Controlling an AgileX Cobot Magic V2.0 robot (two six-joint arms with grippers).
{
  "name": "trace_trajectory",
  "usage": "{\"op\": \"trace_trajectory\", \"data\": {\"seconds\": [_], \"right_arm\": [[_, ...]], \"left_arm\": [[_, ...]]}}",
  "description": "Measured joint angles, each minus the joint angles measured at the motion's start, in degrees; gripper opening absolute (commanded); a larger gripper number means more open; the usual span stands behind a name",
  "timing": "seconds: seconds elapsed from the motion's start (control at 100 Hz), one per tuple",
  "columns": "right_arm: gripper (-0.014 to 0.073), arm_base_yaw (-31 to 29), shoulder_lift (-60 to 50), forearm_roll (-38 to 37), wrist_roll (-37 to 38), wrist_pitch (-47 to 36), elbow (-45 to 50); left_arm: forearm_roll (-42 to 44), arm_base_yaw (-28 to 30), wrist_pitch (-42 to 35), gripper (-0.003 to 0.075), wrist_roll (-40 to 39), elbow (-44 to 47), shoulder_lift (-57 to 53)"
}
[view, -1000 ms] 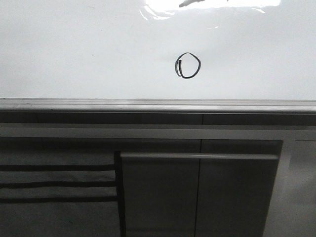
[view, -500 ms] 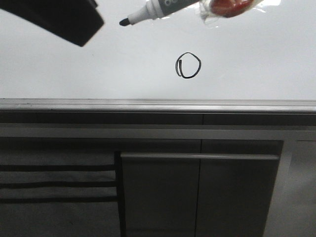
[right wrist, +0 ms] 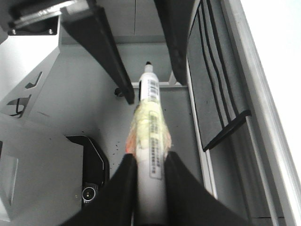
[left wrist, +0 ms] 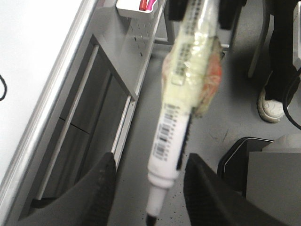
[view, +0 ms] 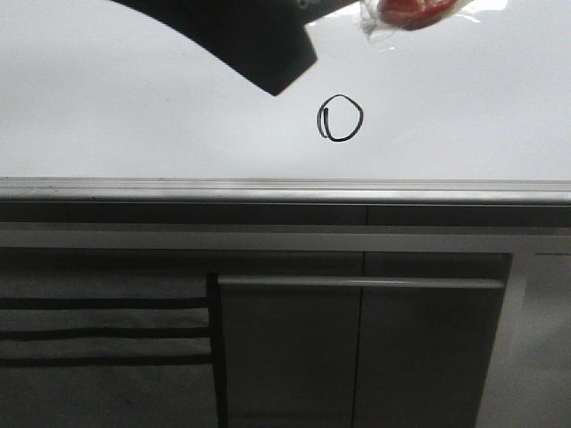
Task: Write number 0 on whiteboard
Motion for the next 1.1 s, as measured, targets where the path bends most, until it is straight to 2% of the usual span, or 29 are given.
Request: {"op": "trace_trajectory", "data": {"seconds": [0.23, 0.58, 0.65, 0.76, 0.84, 0.89, 0.99, 1.1], "right_arm": [[0.0026, 0.0, 0.0, 0.0, -2.5, -0.2, 0.0], [0.0034, 0.0, 0.0, 0.0, -2.7, -1.1, 0.0], [0.0083, 0.0, 0.0, 0.0, -2.7, -1.3, 0.0], [0.0256, 0.0, 0.0, 0.0, -2.7, -1.4, 0.0], [0.0364, 0.0, 0.0, 0.0, -2.7, -1.4, 0.0], [0.0389, 0.0, 0.0, 0.0, -2.7, -1.7, 0.0], [0.0384, -1.4, -0.7, -1.2, -2.0, -2.6, -0.9], [0.0384, -5.2, -2.6, -3.1, 0.6, -4.2, -3.4]], "left_arm": [[-0.2, 0.0, -0.4, 0.0299, 0.0, -0.6, 1.8], [-0.6, 0.0, -0.8, 0.0061, 0.1, -0.7, 1.8], [-0.6, 0.0, -0.8, 0.0027, 0.3, -0.7, 1.8], [-0.6, 0.0, -0.8, -0.002, 0.6, -0.7, 1.8], [-0.6, 0.0, -1.1, -0.002, 0.6, -0.7, 1.8], [-0.5, 0.0, -1.5, -0.002, 0.6, -0.7, 1.8], [0.0, 0.9, -2.5, -0.002, 0.4, -0.7, 1.8], [0.1, 5.5, -5.0, -0.002, -1.8, -0.5, 1.8]]}}
